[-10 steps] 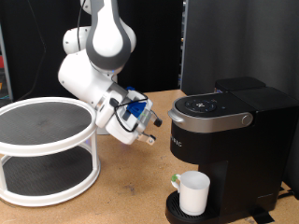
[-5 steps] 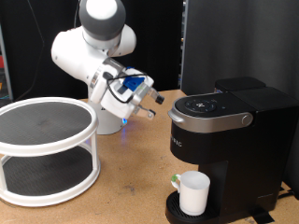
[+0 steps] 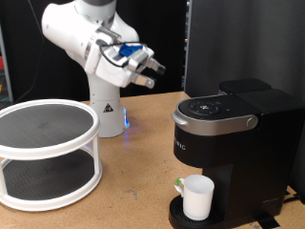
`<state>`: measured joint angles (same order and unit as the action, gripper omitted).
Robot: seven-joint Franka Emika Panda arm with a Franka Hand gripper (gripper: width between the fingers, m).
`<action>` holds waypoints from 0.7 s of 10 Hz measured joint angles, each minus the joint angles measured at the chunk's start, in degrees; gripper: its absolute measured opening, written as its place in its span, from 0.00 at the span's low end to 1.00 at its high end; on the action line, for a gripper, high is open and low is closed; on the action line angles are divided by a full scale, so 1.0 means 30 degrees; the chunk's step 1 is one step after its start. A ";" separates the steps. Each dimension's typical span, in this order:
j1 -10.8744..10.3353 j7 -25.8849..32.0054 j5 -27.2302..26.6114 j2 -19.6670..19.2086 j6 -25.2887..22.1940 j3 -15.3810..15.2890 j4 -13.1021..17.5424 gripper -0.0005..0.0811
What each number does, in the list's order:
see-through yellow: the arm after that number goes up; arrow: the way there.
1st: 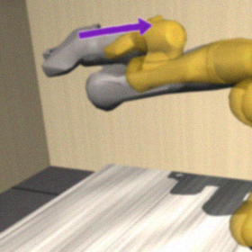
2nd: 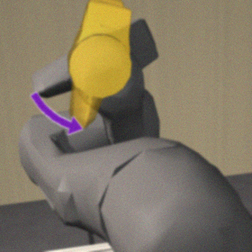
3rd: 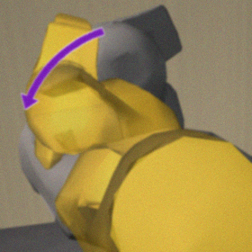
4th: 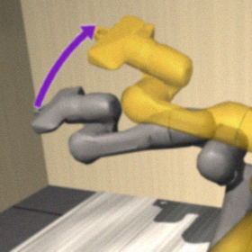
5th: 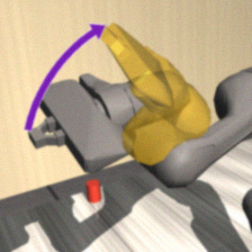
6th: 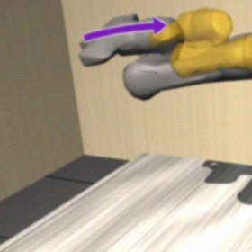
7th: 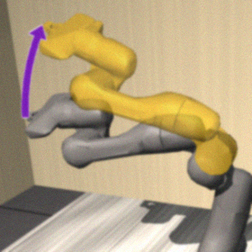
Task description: Make a cup of coffee with the keurig machine
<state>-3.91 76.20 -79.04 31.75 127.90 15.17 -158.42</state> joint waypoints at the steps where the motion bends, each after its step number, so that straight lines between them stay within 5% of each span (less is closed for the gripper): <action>1: 0.0248 -0.1024 0.0818 0.0608 -0.0485 0.0055 0.0146 0.99; 5: 0.0726 -0.2573 0.2186 0.1502 -0.1679 0.0337 0.0326 0.99; 7: 0.0652 -0.2147 0.3590 0.1464 -0.0803 -0.0874 0.0880 0.99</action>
<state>-1.95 69.76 -68.27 36.14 125.49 12.55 -155.78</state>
